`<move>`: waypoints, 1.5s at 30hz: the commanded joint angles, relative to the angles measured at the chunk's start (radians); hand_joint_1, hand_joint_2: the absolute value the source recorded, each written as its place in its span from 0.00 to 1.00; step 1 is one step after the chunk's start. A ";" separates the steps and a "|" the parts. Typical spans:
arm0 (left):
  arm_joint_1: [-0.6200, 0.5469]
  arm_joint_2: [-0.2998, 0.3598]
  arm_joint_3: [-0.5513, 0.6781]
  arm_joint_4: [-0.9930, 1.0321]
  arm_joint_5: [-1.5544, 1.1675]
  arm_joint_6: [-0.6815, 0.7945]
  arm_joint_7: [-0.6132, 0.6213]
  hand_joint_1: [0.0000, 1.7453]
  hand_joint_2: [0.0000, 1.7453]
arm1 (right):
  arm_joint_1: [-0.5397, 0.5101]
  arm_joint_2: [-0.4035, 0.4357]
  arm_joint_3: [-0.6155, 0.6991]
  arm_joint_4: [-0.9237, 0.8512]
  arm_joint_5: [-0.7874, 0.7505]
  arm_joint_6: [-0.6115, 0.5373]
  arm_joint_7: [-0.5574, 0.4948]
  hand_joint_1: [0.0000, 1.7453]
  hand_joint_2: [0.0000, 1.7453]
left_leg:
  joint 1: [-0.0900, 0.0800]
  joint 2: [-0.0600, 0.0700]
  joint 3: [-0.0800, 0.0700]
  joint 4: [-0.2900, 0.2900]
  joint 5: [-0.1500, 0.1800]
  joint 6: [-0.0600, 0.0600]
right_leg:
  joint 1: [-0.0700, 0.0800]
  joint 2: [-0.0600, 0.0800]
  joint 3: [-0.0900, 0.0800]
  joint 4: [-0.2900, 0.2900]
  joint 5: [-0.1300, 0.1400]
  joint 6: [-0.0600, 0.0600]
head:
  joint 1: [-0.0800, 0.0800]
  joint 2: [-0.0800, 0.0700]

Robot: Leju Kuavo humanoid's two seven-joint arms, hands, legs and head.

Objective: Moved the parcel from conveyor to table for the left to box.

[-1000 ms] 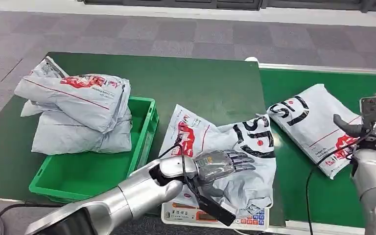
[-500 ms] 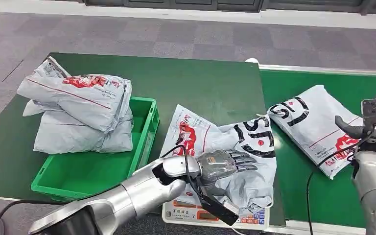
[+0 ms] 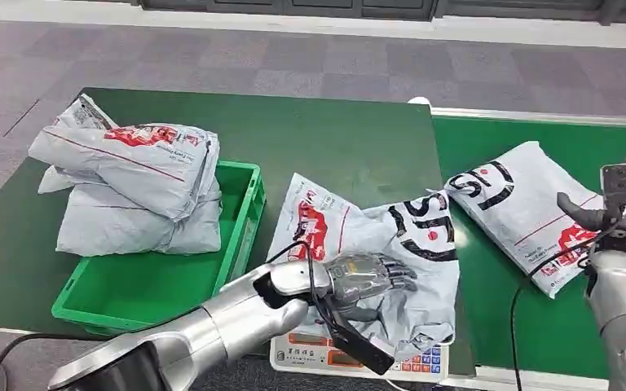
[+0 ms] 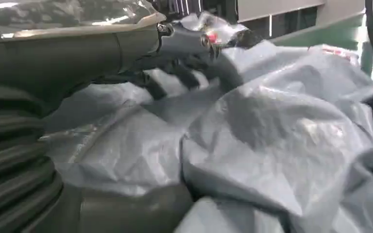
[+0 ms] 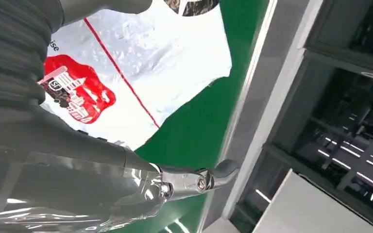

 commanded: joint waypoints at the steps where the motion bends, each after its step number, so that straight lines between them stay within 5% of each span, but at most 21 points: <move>1: -0.008 0.012 -0.063 0.079 -0.011 -0.019 0.006 1.00 1.00 | -0.086 0.047 -0.030 0.058 0.015 0.008 0.021 0.00 1.00 | 0.000 0.005 0.002 -0.002 0.000 -0.001 | 0.000 0.006 0.000 -0.002 0.002 -0.001 | 0.000 0.000; 45: -0.134 0.054 0.079 -0.085 -0.077 0.104 0.106 1.00 1.00 | -0.099 0.065 -0.032 0.085 0.024 0.011 0.012 0.00 1.00 | 0.000 0.003 -0.002 -0.001 0.000 -0.001 | 0.000 0.004 -0.003 0.000 0.000 -0.001 | 0.000 0.000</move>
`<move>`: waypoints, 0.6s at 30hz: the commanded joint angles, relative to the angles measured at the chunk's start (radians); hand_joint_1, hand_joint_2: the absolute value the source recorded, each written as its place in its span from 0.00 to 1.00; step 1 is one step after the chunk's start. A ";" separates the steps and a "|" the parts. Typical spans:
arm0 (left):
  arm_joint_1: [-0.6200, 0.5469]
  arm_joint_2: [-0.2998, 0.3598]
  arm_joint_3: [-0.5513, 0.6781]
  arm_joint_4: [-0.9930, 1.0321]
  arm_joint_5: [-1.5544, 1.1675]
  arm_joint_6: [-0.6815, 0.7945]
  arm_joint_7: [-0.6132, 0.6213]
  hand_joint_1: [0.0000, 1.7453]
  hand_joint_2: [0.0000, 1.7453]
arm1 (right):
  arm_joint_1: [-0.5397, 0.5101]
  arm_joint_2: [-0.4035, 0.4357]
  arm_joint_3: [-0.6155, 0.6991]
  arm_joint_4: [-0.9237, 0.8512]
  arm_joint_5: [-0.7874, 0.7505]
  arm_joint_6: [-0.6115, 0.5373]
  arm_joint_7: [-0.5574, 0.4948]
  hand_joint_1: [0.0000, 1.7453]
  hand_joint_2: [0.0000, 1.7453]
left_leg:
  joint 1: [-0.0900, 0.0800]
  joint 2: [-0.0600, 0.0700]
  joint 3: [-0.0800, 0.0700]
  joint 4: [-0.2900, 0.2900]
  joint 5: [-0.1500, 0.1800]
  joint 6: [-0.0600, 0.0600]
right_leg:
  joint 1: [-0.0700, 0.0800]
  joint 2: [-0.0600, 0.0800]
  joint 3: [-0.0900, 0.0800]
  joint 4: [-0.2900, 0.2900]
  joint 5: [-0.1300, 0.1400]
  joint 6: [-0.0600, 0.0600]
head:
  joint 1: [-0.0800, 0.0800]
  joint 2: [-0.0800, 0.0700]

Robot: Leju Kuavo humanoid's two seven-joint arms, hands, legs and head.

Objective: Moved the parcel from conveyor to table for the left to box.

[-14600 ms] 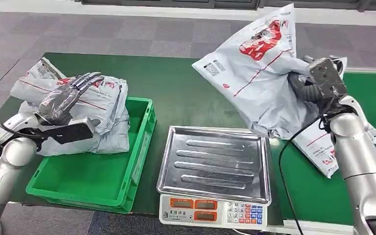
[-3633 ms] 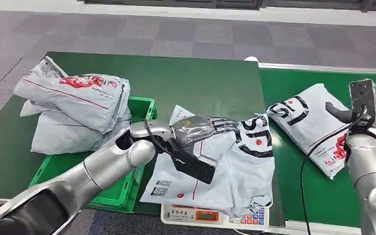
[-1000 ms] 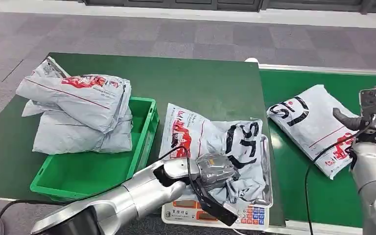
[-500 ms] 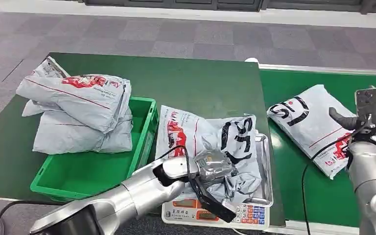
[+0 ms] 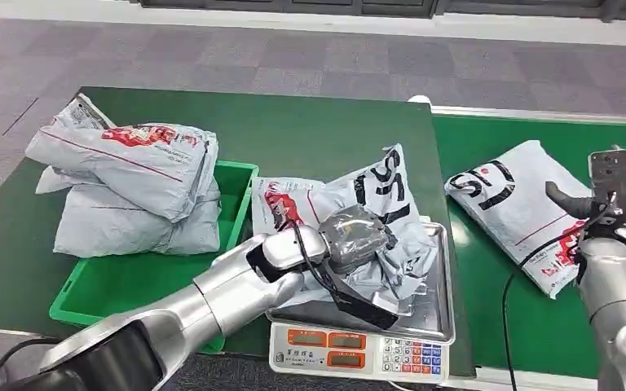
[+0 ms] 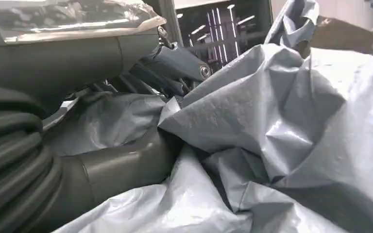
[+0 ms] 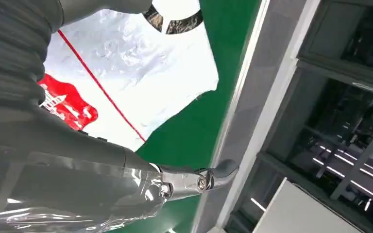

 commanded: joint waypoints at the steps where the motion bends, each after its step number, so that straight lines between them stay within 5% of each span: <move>1: -0.043 0.030 0.014 0.000 -0.008 -0.001 0.003 1.00 1.00 | -0.056 0.030 -0.032 0.074 -0.003 0.000 0.001 0.00 1.00 | 0.000 0.002 0.001 0.000 -0.001 0.000 | 0.000 0.003 0.000 0.000 0.000 0.000 | 0.000 0.000; 18: -0.048 0.021 0.046 -0.048 -0.033 -0.005 0.027 1.00 1.00 | -0.039 0.029 -0.035 0.059 -0.008 -0.001 -0.004 0.00 1.00 | 0.000 0.002 0.001 0.000 -0.001 -0.001 | 0.000 0.003 0.000 -0.001 0.000 -0.001 | 0.000 0.000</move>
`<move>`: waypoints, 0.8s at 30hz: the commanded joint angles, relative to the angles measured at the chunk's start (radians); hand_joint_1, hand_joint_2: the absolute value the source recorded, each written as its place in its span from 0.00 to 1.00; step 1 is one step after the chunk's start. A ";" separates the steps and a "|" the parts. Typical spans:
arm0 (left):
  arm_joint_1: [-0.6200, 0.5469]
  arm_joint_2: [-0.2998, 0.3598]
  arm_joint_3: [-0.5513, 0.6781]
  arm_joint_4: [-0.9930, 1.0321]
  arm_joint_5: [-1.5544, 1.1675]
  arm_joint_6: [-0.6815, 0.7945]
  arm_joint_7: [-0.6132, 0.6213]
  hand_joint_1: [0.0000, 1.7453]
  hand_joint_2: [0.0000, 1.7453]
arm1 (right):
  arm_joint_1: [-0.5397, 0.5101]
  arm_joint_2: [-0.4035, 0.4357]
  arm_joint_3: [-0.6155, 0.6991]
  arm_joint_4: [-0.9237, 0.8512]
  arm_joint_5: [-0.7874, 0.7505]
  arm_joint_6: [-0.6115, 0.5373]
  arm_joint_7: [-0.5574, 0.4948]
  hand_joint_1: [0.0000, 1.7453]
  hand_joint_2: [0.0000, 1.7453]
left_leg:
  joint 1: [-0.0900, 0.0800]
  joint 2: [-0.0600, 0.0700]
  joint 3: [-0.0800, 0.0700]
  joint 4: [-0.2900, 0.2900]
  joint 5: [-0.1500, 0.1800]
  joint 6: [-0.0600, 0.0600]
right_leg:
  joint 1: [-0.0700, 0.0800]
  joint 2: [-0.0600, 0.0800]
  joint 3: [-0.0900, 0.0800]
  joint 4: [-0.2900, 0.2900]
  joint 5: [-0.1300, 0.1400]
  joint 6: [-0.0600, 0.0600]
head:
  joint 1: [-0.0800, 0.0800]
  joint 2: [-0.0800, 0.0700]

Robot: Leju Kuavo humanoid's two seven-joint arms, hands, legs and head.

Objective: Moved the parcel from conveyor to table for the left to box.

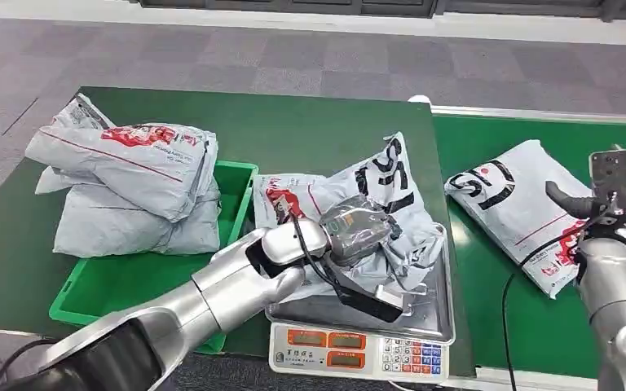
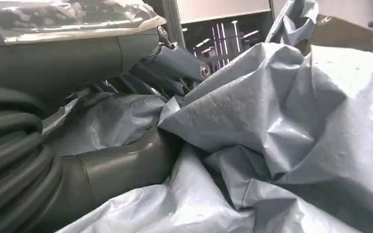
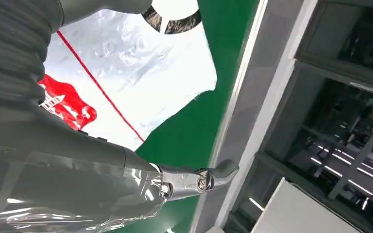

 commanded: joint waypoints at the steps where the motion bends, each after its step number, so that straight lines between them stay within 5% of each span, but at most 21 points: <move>1: -0.045 0.018 0.017 0.002 -0.006 -0.007 0.003 1.00 1.00 | -0.040 0.029 -0.035 0.059 -0.001 -0.001 0.007 0.00 1.00 | 0.000 0.002 0.001 0.000 0.000 -0.001 | 0.000 0.003 0.000 0.000 0.000 -0.001 | 0.000 0.000; 24: -0.062 0.016 0.075 -0.059 -0.090 -0.026 0.036 1.00 1.00 | -0.032 0.017 -0.047 0.055 0.001 0.003 0.012 0.00 1.00 | 0.000 0.001 0.000 0.000 0.000 -0.001 | 0.000 0.002 -0.001 0.000 0.000 -0.001 | 0.000 0.000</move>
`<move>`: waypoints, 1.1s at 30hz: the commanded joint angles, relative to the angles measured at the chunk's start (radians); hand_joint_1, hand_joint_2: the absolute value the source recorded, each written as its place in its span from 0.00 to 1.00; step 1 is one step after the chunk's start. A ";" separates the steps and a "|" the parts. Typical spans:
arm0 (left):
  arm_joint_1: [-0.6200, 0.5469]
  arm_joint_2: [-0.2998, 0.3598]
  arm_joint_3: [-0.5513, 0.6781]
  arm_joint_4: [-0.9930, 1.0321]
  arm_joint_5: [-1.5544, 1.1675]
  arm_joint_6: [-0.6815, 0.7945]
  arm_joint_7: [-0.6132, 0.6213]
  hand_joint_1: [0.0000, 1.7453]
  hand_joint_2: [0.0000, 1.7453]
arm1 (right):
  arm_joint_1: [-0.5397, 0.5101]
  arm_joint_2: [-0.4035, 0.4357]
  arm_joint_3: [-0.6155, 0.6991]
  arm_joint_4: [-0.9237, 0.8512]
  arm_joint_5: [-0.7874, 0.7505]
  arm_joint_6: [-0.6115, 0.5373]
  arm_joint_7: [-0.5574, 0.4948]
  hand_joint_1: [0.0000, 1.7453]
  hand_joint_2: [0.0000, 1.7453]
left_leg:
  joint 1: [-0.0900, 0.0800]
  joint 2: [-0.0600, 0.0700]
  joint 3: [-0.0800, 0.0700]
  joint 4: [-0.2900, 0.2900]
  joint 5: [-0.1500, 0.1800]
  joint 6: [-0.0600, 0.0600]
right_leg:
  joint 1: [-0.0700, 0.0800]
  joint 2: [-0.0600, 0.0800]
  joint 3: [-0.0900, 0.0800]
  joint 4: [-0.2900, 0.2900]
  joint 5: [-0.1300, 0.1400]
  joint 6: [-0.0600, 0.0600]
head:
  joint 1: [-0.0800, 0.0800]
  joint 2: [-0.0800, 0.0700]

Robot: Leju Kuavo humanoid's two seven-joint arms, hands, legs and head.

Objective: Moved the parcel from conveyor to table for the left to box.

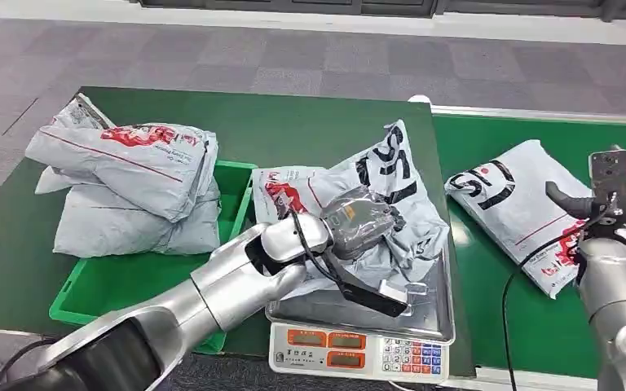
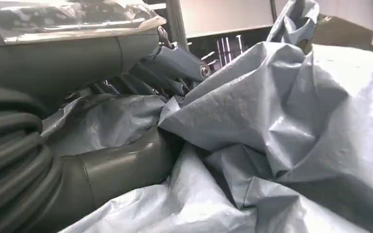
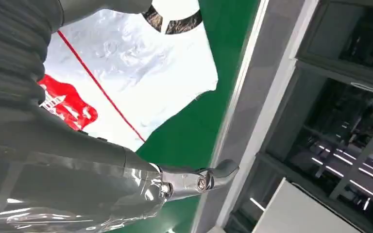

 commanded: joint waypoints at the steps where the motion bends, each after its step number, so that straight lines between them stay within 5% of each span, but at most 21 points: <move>1: -0.065 0.027 0.048 -0.030 -0.042 -0.024 0.014 1.00 1.00 | -0.025 0.016 -0.048 0.051 -0.001 0.007 0.004 0.00 1.00 | 0.000 0.001 0.000 0.000 0.000 0.000 | 0.000 0.002 0.000 0.000 0.000 -0.001 | 0.000 0.000; 33: -0.197 0.237 0.047 -0.139 -0.291 -0.025 0.134 1.00 1.00 | -0.135 0.065 -0.042 0.090 0.033 0.022 0.046 0.00 1.00 | 0.000 0.005 0.000 0.000 0.000 -0.002 | 0.000 0.006 -0.001 0.001 0.000 -0.001 | 0.000 0.000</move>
